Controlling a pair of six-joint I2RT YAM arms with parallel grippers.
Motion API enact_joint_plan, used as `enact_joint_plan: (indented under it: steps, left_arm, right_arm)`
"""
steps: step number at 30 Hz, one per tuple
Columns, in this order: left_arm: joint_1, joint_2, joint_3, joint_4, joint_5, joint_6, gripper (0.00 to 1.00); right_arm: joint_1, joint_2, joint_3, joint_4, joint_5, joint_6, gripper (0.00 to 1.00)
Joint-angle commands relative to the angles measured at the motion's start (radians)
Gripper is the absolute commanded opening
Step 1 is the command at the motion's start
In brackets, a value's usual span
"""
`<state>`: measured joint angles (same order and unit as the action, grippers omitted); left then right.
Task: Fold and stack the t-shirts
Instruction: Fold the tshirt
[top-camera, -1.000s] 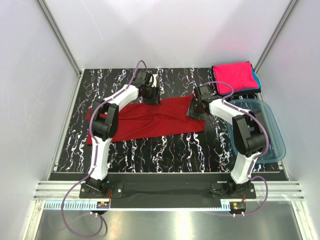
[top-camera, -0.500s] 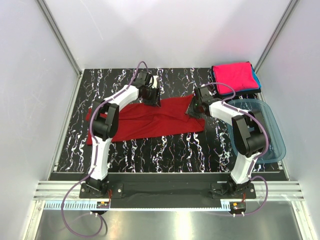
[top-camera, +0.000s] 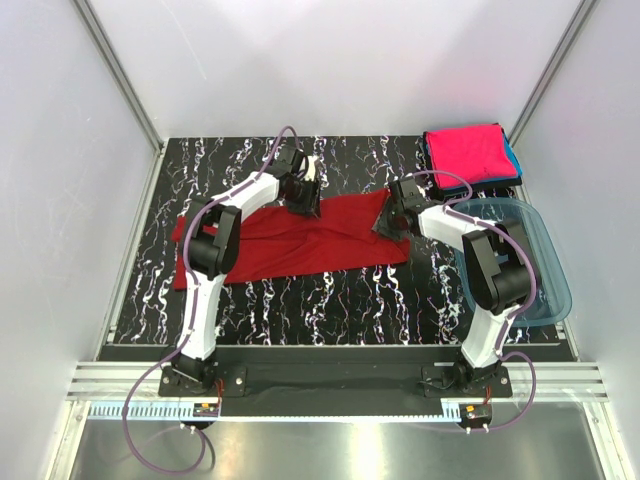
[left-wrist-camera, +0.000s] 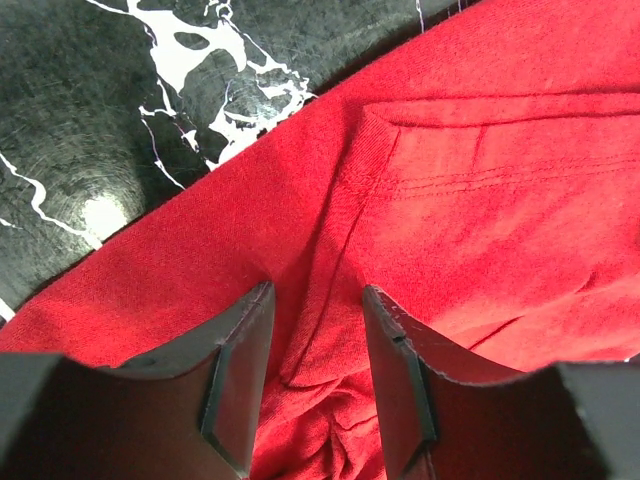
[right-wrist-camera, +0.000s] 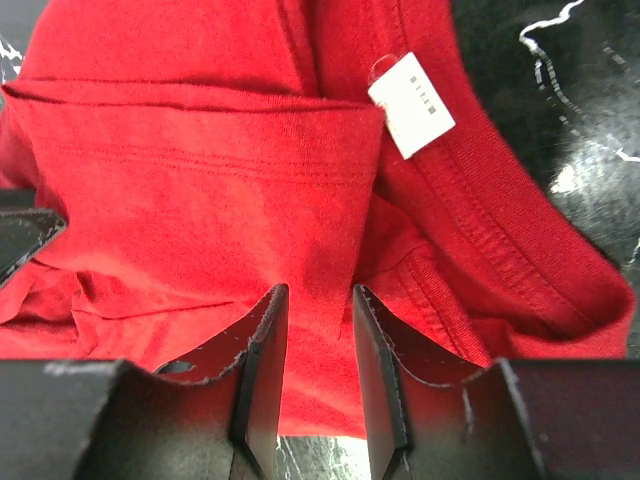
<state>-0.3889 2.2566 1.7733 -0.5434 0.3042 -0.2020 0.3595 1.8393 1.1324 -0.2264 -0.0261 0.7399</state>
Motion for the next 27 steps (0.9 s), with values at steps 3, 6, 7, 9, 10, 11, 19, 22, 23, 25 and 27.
enact_joint_plan:
  steps: [3,6,7,9,10,11,19,22,23,25,27]
  left_arm:
    - [0.002,0.015,0.029,0.013,0.045,0.007,0.42]
    - [0.004,0.012,0.029,0.013,0.064,-0.002,0.31]
    - [0.004,0.012,0.029,0.014,0.070,-0.005,0.27]
    - [0.002,0.014,0.025,0.014,0.085,-0.007,0.20]
    - [0.004,0.012,0.023,0.014,0.087,-0.007,0.16]
    - [0.004,0.011,0.020,0.014,0.088,-0.008,0.13]
    - [0.004,-0.043,-0.003,0.020,0.110,-0.049,0.00]
    - [0.004,-0.077,-0.015,0.020,0.105,-0.062,0.00]
    - [0.005,-0.090,-0.021,0.020,0.102,-0.065,0.00]
    - [0.007,-0.104,-0.043,0.020,0.098,-0.073,0.00]
    - [0.009,-0.121,-0.064,0.022,0.096,-0.076,0.03]
  right_arm:
    - [0.001,-0.028,0.000,0.024,0.057,0.032,0.40]
    - [0.002,-0.017,0.006,0.024,0.057,0.029,0.37]
    - [0.002,-0.012,0.009,0.025,0.057,0.026,0.36]
    - [0.001,-0.003,0.017,0.027,0.057,0.024,0.33]
    - [0.001,-0.002,0.018,0.027,0.057,0.024,0.31]
    - [0.002,-0.006,0.018,0.029,0.060,0.026,0.28]
    - [0.002,-0.049,0.017,0.055,0.051,-0.010,0.00]
    - [0.001,-0.075,0.006,0.062,0.042,-0.019,0.00]
    - [0.001,-0.086,-0.002,0.064,0.043,-0.020,0.00]
    - [0.001,-0.100,-0.008,0.068,0.045,-0.030,0.00]
    - [0.001,-0.120,-0.023,0.075,0.045,-0.036,0.00]
